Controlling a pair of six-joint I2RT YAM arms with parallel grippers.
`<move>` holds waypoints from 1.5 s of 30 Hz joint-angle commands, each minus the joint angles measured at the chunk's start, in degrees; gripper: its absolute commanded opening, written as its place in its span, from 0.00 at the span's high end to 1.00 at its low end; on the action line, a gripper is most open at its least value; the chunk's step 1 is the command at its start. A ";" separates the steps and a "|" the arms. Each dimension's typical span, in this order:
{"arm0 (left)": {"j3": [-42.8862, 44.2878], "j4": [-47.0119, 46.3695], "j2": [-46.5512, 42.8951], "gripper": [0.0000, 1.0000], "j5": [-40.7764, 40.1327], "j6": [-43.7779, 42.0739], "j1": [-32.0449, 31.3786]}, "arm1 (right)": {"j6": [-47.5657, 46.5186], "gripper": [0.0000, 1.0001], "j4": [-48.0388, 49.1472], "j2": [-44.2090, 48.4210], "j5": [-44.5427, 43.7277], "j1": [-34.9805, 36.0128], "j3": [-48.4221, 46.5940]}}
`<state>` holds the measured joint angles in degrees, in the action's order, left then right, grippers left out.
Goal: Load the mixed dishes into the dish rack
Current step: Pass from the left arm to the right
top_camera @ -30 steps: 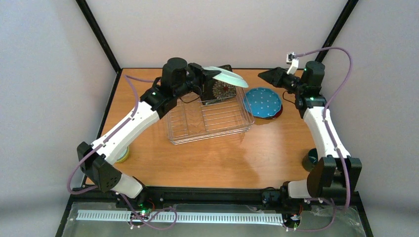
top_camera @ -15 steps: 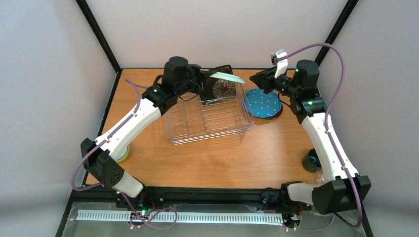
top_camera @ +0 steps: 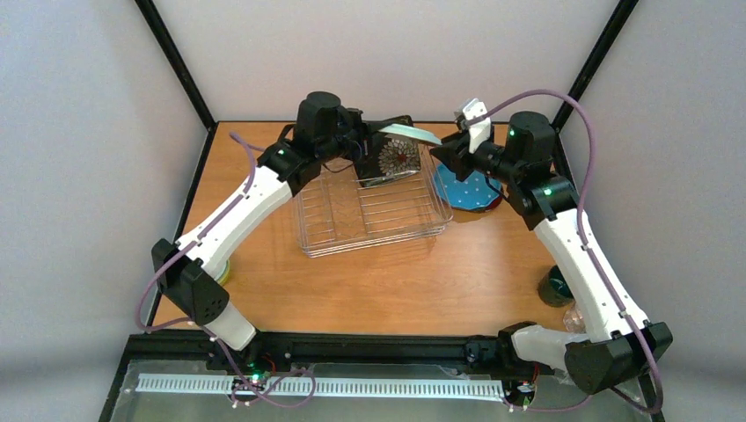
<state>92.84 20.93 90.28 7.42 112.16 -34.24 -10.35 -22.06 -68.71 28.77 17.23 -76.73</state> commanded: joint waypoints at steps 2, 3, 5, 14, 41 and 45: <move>6.82 -4.08 0.35 1.00 3.12 1.18 0.31 | -4.91 0.26 -1.89 0.51 -5.51 3.54 -1.29; 7.09 -3.79 0.50 1.00 3.43 1.14 0.31 | -5.08 0.26 -1.93 0.44 -6.05 3.71 -1.32; 7.16 -3.71 0.68 1.00 4.16 1.21 0.32 | -5.52 0.25 -1.93 0.08 -7.44 4.32 -1.49; 6.44 -3.25 0.25 1.00 7.23 0.63 0.31 | -6.91 0.26 -0.69 -0.90 -10.99 5.29 -1.14; 16.96 -2.84 7.57 1.00 22.38 -3.32 0.31 | -11.45 0.25 6.32 -11.70 -15.84 7.55 -3.62; 19.57 -0.90 9.45 1.00 24.24 -4.80 0.31 | -12.06 0.25 7.47 -12.87 -16.41 7.55 -3.79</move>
<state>105.93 25.80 99.59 23.44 109.32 -33.17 -20.99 -16.75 -80.01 12.08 23.77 -79.24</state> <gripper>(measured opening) 0.079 0.751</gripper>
